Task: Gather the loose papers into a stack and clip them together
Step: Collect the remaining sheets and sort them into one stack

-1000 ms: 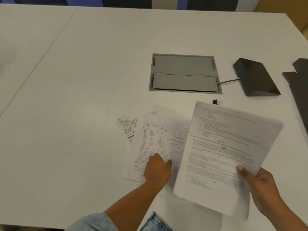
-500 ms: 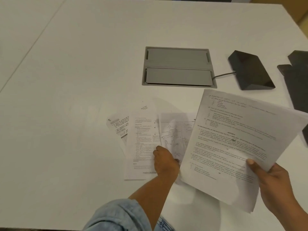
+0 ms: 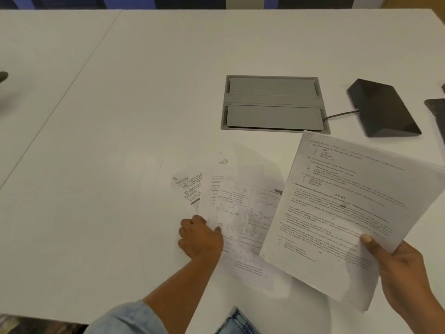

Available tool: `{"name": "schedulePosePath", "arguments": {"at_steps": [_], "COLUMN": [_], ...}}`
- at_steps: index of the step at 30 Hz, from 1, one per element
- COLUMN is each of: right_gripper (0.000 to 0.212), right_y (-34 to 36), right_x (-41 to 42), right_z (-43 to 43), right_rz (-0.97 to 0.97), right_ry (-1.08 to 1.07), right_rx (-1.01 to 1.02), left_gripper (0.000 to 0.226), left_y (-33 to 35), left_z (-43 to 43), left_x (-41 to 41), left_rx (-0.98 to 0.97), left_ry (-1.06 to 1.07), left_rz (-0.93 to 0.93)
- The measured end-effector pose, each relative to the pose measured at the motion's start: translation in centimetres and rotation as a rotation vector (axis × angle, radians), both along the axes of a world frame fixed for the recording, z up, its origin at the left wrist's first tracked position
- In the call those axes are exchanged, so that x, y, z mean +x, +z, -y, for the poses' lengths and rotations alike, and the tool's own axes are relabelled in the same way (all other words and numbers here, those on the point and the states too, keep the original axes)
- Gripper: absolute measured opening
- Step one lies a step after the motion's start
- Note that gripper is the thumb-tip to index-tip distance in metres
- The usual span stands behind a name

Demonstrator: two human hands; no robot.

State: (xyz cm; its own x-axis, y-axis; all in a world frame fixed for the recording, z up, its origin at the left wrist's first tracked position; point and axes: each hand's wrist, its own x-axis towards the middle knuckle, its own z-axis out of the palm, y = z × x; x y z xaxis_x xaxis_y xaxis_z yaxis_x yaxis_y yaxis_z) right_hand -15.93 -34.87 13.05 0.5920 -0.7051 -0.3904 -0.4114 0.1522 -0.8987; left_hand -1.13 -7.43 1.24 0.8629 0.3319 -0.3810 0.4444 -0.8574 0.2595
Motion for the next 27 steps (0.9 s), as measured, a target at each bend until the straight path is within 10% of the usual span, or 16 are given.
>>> {"name": "schedulePosePath", "arguments": {"at_steps": [4,16,27], "right_gripper": [0.023,0.029,0.015], "right_y": [-0.1,-0.1,0.6], "right_x": [0.4,1.0,1.1], "right_z": [-0.7,-1.5,-0.6], "right_rz": [0.002,-0.016,0.0], "right_ry": [0.0,-0.011,-0.009], "right_rx": [-0.008,-0.028,-0.007], "left_gripper": [0.086,0.023,0.028], "left_y": [0.4,0.2,4.1], "left_z": [-0.1,-1.2,-6.5], "left_x": [0.1,1.1,2.0], "left_rx": [-0.056,-0.568,-0.839], "left_ry": [0.11,0.259,0.295], "left_rz": [-0.091,-0.038,0.198]}}
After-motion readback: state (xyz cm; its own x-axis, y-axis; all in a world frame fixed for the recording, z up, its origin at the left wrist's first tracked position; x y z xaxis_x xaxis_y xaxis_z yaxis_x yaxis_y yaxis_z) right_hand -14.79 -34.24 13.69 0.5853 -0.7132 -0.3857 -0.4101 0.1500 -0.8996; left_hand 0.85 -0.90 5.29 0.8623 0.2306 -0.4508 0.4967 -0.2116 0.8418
